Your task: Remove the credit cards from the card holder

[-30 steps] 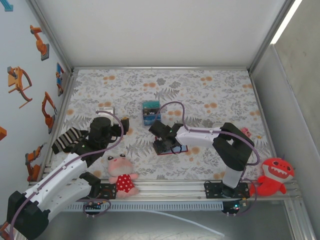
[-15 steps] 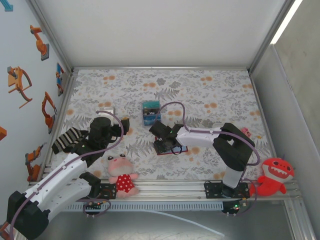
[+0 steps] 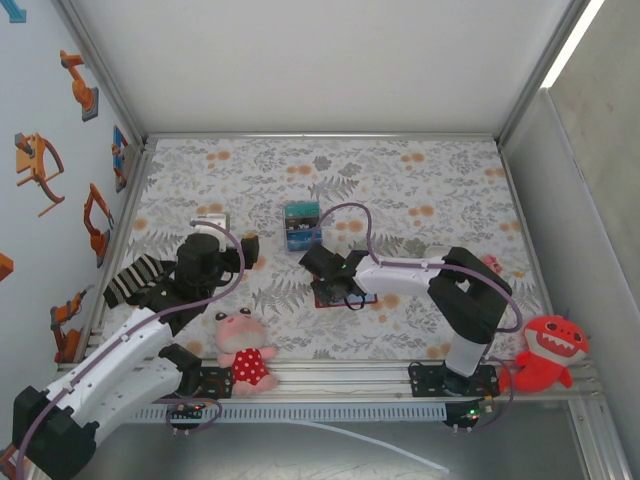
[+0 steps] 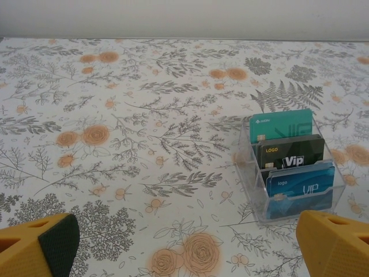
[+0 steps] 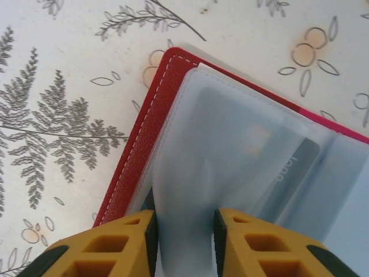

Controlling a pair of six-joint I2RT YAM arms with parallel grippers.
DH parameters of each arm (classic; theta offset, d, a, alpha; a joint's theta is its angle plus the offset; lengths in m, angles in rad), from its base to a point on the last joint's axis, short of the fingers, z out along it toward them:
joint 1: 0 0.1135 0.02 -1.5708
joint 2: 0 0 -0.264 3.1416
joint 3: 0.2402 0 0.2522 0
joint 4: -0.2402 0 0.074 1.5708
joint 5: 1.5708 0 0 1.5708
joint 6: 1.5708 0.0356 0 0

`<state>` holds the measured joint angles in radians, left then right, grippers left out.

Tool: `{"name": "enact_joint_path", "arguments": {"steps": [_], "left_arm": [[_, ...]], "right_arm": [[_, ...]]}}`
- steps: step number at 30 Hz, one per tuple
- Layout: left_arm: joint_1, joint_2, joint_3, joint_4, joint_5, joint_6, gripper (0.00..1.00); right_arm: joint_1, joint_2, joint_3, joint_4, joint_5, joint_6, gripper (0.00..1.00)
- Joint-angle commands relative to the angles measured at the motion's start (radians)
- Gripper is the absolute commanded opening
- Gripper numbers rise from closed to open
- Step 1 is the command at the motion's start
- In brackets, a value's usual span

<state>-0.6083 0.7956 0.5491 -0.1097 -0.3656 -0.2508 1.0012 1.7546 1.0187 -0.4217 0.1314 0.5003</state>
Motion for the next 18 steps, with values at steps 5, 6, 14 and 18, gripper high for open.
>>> {"name": "enact_joint_path", "arguments": {"steps": [5, 6, 14, 18], "left_arm": [[-0.026, 0.004, 0.059, 0.007, 0.004, 0.019, 0.97], [-0.029, 0.006, 0.062, 0.01, 0.002, 0.02, 0.97], [-0.047, 0.024, 0.084, 0.031, -0.001, 0.03, 0.97], [-0.065, 0.037, 0.095, 0.039, -0.01, 0.046, 0.97]], "right_arm": [[-0.003, -0.062, -0.026, -0.04, 0.097, 0.012, 0.25], [-0.003, -0.069, -0.028, -0.04, 0.103, 0.014, 0.25], [-0.009, -0.107, -0.045, -0.049, 0.145, 0.025, 0.24], [-0.015, -0.128, -0.061, -0.052, 0.16, 0.036, 0.25]]}}
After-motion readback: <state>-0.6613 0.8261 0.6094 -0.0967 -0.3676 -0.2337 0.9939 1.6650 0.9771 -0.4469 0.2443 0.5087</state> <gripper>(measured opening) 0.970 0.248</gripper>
